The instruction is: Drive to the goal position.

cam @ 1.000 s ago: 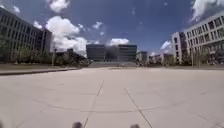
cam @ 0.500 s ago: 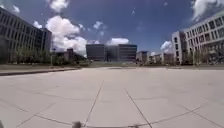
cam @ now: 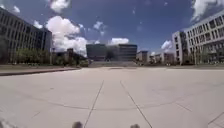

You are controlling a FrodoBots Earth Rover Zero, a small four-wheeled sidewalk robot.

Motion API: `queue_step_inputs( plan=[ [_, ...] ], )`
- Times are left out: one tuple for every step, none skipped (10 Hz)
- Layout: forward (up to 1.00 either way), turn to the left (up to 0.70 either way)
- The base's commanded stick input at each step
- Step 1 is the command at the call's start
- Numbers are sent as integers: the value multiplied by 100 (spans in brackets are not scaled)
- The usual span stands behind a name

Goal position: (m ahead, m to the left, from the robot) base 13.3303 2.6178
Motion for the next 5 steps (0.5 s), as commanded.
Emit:
queue_step_inputs(
  plan=[
    [70, 0],
    [70, 0],
    [70, 0],
    [70, 0],
    [70, 0]
  ],
)
